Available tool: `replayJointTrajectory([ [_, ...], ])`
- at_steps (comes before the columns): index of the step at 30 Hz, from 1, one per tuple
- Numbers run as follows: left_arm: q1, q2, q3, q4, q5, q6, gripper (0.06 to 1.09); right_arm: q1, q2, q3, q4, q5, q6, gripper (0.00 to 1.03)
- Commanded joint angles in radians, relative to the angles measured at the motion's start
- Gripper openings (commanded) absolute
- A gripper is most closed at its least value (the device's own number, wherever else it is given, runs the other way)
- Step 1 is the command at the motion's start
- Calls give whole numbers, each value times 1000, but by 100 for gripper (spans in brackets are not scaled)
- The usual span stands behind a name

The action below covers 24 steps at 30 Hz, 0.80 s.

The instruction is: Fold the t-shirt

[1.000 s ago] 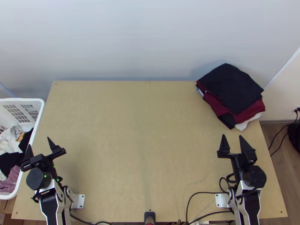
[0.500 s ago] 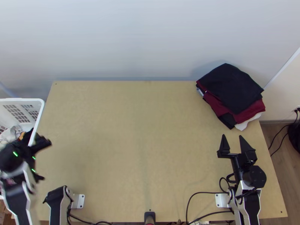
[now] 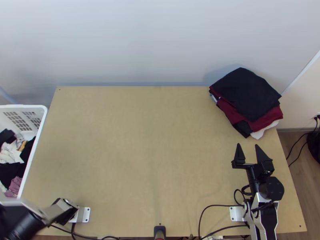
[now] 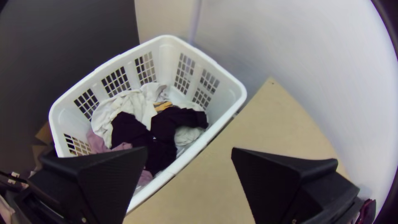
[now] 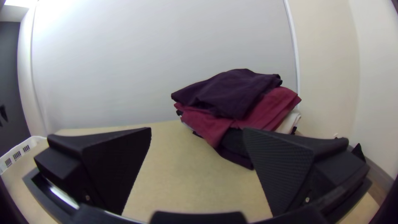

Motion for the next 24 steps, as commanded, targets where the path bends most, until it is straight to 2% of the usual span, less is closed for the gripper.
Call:
replayJointTrajectory([
  [1,59,137,64,-8,11,59,104,-5,-3,-10,-6,3,-13,99],
  [11,198,568,183,5,-1,140,104,-5,-3,-10,-6,3,-13,99],
  [23,270,953,311,176,-82,245,103,-5,-3,-10,-6,3,-13,99],
  [24,273,981,318,176,-84,265,98,-5,-3,-10,-6,3,-13,99],
])
